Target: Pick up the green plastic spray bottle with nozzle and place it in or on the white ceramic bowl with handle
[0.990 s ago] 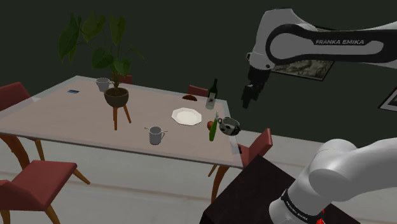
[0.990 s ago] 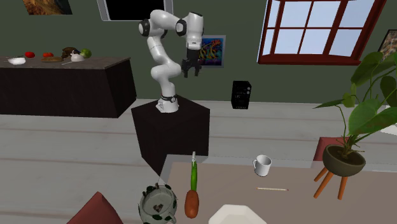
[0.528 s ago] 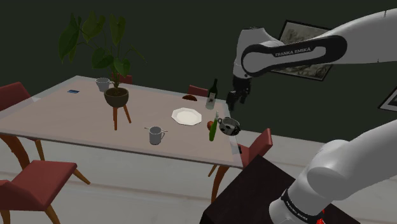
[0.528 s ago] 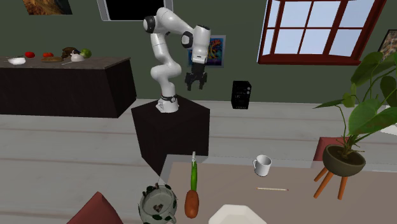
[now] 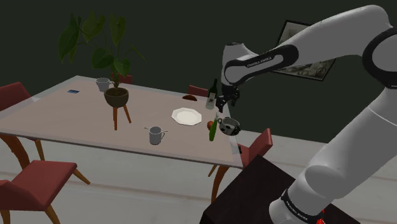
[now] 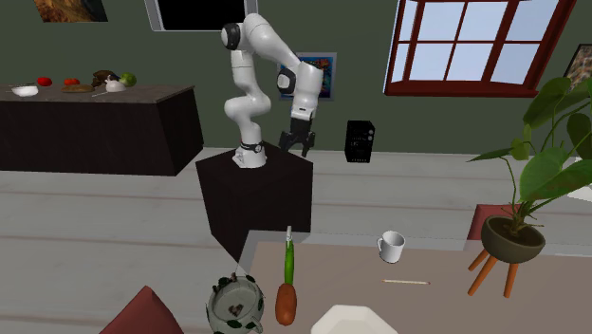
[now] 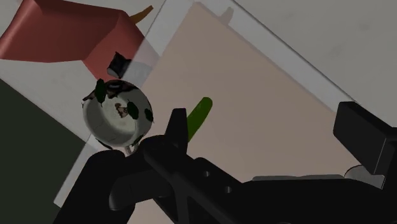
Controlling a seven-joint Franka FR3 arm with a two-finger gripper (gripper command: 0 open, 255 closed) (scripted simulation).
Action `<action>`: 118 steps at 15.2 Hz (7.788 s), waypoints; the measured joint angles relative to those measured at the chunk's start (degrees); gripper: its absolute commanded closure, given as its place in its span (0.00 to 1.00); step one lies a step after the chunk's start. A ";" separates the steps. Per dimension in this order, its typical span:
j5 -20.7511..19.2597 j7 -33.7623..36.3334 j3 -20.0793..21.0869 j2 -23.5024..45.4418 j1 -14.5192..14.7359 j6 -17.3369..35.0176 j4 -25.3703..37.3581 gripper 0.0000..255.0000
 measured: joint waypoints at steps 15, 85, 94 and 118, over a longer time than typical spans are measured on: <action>-4.29 9.15 -4.39 31.73 -3.33 6.08 24.07 0.00; -0.53 -6.72 -7.54 34.66 -11.42 -15.56 52.24 1.00; 3.04 -19.02 -8.94 51.38 -20.45 -30.13 86.50 1.00; 2.17 -15.50 -8.81 49.48 -20.12 -12.76 66.77 1.00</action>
